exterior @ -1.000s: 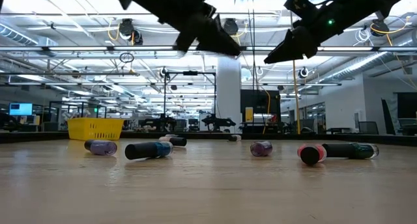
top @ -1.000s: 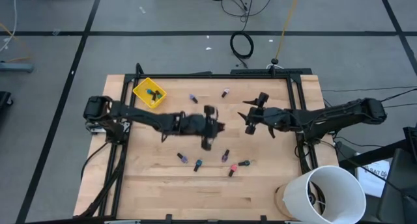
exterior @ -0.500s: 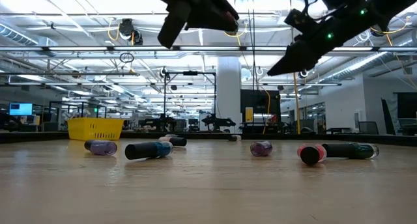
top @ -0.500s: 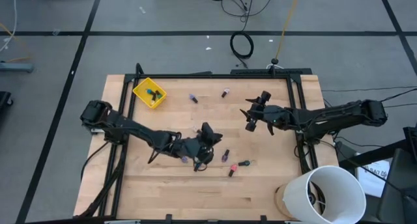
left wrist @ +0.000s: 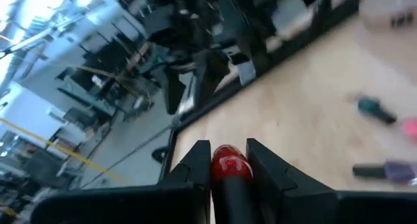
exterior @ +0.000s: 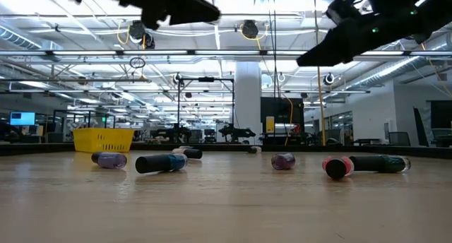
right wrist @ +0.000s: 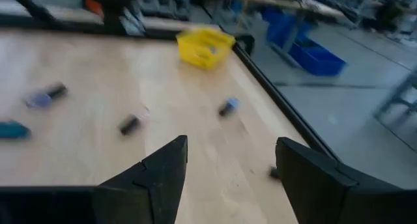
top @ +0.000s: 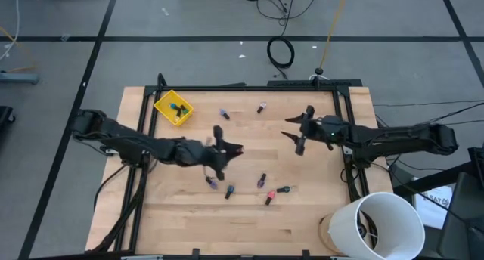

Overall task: Pick & Place Nail Polish
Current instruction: Put the red nail polish into the yellow bin

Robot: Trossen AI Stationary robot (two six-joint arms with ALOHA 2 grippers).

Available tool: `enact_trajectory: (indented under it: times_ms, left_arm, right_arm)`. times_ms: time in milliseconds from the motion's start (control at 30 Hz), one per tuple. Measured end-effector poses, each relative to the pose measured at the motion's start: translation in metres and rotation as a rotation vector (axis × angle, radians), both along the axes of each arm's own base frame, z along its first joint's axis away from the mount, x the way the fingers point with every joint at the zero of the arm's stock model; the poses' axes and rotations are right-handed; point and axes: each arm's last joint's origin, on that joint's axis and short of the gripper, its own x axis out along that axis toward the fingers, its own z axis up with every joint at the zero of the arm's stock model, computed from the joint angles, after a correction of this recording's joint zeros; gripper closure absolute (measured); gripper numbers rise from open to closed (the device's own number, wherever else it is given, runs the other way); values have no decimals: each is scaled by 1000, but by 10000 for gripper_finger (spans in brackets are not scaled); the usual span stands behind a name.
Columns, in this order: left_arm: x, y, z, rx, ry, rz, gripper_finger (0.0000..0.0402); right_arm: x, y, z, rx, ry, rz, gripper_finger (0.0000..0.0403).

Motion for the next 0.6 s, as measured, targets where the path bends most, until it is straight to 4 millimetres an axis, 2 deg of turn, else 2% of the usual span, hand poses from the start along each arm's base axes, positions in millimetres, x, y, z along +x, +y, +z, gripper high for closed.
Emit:
enact_trajectory:
  times_ms: [133,333,467,600]
  left_arm:
    - [-28,19,-15,-130,-187,6,349]
    - [-55,40,-39,-261,-360,41,349]
    - [-65,50,-47,-385,-427,30,349]
    - [-66,61,-48,-607,-481,85,349]
  right_arm:
    - [-11,1,4,21,-120,86,190]
    - [-25,-3,0,14,-162,45,195]
    - [-30,-6,1,17,-186,17,195]
    - [-32,-8,1,19,-188,2,195]
